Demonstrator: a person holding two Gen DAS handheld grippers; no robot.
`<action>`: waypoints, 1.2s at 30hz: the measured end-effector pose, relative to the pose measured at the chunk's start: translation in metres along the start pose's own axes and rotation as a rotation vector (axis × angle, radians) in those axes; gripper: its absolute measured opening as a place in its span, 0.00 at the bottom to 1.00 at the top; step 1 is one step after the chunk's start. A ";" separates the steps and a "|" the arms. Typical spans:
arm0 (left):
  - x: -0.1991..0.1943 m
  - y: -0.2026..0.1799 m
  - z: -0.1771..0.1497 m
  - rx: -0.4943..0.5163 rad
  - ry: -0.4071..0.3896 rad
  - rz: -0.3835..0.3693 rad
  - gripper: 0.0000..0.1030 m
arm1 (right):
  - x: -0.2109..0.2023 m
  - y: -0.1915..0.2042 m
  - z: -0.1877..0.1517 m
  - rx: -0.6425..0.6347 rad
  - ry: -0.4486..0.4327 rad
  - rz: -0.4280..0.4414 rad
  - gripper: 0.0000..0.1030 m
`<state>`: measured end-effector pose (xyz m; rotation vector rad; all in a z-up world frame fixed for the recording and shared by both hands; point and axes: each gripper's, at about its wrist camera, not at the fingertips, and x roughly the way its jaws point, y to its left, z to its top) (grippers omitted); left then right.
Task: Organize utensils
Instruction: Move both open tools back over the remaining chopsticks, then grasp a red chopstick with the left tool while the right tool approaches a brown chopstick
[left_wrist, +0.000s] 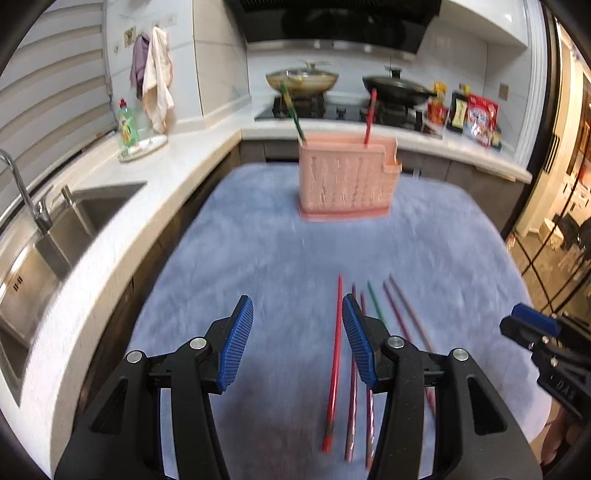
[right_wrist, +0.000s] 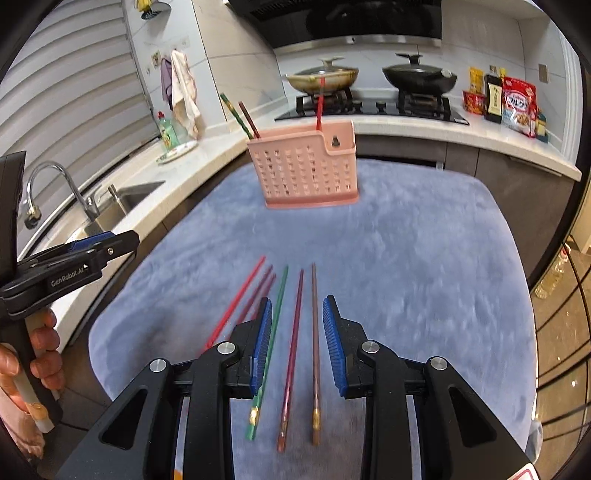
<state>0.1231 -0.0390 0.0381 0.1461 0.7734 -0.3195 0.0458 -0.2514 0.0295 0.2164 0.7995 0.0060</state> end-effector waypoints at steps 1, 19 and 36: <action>0.002 0.000 -0.008 0.001 0.014 -0.001 0.46 | 0.001 -0.001 -0.006 0.003 0.012 -0.002 0.27; 0.020 -0.003 -0.098 0.016 0.186 -0.010 0.46 | 0.028 -0.004 -0.084 0.015 0.145 -0.043 0.27; 0.041 -0.007 -0.121 0.021 0.270 -0.026 0.49 | 0.052 -0.007 -0.103 0.016 0.207 -0.058 0.22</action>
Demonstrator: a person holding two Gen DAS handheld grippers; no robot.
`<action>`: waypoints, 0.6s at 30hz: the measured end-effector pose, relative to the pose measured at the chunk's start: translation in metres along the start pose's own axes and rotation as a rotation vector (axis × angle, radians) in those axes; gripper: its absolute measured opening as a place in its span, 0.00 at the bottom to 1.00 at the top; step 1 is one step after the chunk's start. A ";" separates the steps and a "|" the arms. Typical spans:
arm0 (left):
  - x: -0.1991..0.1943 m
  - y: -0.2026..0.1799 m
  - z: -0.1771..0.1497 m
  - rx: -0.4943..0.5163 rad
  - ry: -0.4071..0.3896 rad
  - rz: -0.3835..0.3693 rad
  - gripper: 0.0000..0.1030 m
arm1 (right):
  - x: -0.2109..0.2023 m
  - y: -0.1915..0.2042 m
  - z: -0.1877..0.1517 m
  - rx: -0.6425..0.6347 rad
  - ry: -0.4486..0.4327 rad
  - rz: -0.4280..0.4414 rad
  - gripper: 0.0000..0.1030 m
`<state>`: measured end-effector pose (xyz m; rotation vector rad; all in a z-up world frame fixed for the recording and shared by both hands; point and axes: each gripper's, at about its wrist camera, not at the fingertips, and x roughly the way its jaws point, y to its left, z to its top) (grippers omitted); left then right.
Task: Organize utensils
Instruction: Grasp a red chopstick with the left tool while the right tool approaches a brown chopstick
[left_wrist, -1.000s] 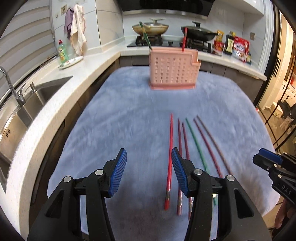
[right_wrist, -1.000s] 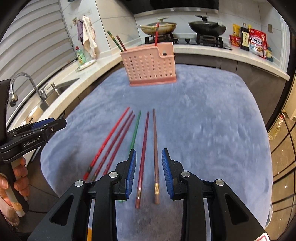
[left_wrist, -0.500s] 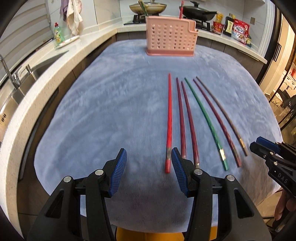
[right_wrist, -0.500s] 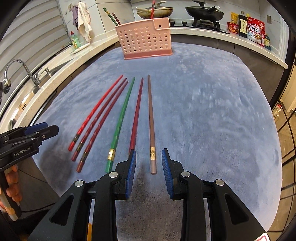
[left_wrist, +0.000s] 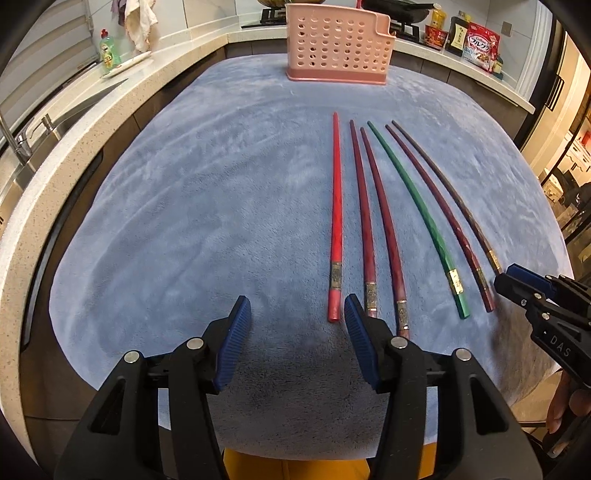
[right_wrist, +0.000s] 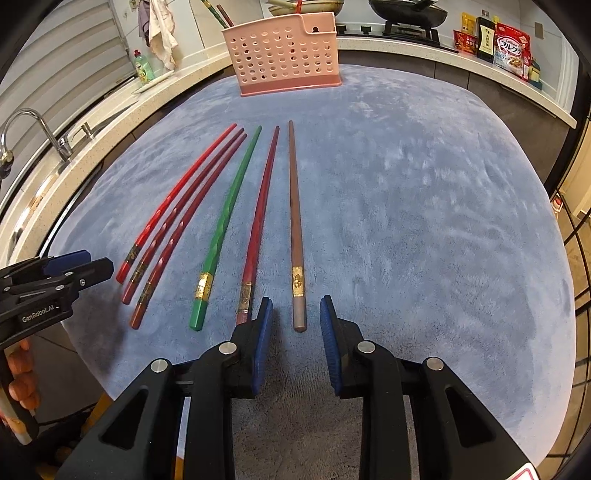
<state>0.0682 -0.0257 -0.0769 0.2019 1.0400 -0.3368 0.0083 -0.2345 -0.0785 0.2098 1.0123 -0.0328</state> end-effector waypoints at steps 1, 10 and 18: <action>0.002 -0.001 0.000 0.002 0.004 0.001 0.49 | 0.001 0.000 -0.001 -0.001 0.003 -0.001 0.22; 0.017 -0.004 -0.001 0.011 0.027 0.014 0.49 | 0.003 -0.001 -0.001 -0.002 0.008 -0.004 0.19; 0.021 -0.007 0.003 0.018 0.021 0.029 0.48 | 0.005 -0.001 0.000 -0.006 0.005 -0.006 0.18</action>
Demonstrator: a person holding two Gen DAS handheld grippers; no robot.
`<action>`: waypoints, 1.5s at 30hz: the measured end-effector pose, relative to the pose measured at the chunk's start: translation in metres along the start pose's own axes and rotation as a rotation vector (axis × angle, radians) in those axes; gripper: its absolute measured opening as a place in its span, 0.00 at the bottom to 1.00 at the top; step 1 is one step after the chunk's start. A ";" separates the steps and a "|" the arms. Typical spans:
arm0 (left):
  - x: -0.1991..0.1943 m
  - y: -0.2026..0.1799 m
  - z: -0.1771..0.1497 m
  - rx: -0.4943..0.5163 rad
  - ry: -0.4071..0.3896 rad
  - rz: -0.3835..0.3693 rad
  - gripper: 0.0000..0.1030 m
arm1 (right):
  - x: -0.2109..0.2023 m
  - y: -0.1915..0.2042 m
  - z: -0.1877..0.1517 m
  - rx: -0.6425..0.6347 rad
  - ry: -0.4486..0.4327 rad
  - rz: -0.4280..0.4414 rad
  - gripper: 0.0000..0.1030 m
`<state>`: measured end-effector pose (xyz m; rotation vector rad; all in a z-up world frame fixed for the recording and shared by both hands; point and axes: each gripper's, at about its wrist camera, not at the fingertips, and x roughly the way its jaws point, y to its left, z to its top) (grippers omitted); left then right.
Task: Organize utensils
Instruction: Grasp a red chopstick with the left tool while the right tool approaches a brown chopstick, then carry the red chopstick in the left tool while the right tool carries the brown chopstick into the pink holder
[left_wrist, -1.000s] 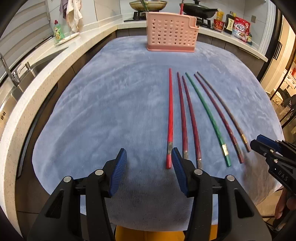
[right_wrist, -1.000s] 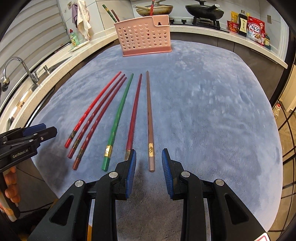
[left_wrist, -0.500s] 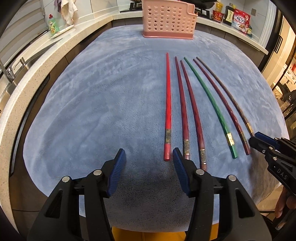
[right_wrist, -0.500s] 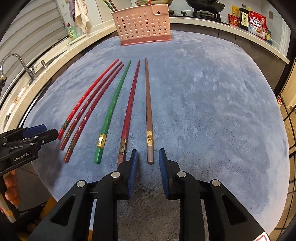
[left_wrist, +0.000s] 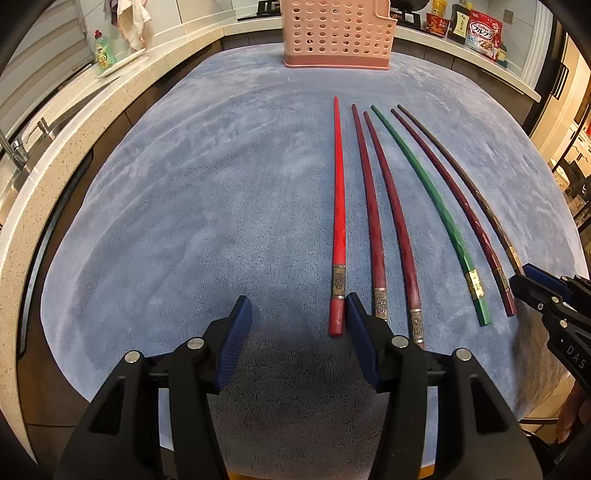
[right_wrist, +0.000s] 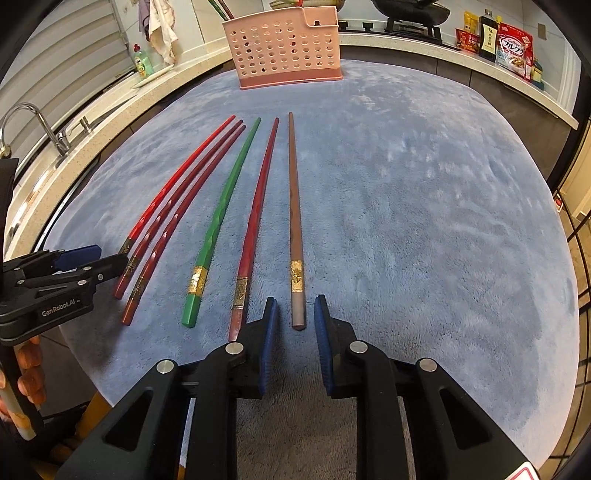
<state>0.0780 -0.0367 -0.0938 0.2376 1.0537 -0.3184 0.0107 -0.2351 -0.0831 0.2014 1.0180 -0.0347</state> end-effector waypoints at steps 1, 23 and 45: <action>0.000 0.000 0.000 0.002 -0.001 -0.001 0.47 | 0.001 0.000 0.000 0.000 -0.001 0.000 0.18; -0.008 -0.002 0.000 -0.001 0.025 -0.089 0.07 | -0.003 -0.004 -0.002 0.018 -0.002 0.011 0.07; -0.124 0.033 0.042 -0.109 -0.200 -0.154 0.07 | -0.132 -0.005 0.058 0.018 -0.277 0.027 0.07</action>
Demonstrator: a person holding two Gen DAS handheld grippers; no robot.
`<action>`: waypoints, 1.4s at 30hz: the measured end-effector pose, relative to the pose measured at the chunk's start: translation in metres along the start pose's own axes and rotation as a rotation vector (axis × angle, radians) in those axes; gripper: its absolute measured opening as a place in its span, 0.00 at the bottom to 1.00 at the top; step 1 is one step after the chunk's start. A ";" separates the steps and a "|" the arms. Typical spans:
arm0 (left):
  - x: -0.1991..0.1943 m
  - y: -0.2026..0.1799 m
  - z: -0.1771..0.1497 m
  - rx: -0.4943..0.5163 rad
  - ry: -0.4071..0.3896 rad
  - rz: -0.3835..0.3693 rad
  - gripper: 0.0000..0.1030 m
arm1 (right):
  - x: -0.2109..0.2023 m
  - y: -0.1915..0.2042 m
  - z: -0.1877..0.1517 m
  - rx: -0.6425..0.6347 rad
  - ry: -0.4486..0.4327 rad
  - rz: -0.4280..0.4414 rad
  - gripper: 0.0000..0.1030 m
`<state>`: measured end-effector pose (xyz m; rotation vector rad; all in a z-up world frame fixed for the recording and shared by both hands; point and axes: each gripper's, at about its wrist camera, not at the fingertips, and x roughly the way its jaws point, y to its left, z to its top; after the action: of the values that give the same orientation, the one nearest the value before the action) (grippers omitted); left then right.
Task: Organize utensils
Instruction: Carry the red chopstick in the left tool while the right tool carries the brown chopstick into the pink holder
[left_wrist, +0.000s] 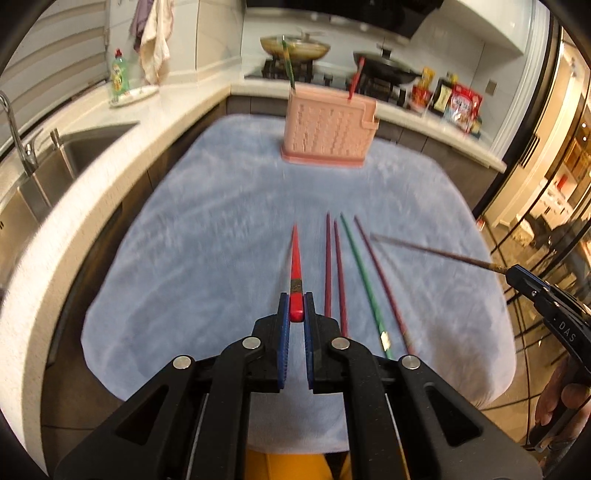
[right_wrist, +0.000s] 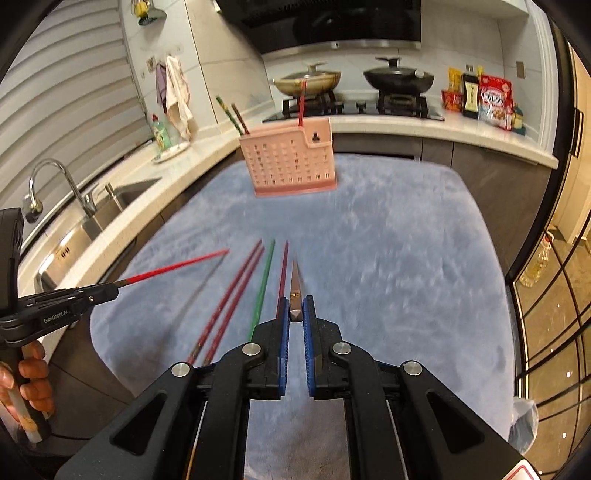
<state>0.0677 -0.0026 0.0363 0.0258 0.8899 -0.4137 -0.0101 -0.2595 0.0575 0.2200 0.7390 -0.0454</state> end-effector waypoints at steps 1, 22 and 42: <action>-0.003 0.000 0.005 -0.002 -0.012 -0.003 0.07 | -0.003 0.000 0.007 0.000 -0.017 0.001 0.07; 0.002 -0.007 0.128 0.042 -0.192 0.039 0.07 | 0.004 -0.006 0.114 0.002 -0.193 -0.004 0.07; -0.007 -0.037 0.316 0.029 -0.497 0.021 0.07 | 0.059 0.002 0.318 0.073 -0.441 0.079 0.07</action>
<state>0.2875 -0.0946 0.2477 -0.0401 0.3932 -0.3894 0.2444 -0.3236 0.2460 0.2969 0.2890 -0.0445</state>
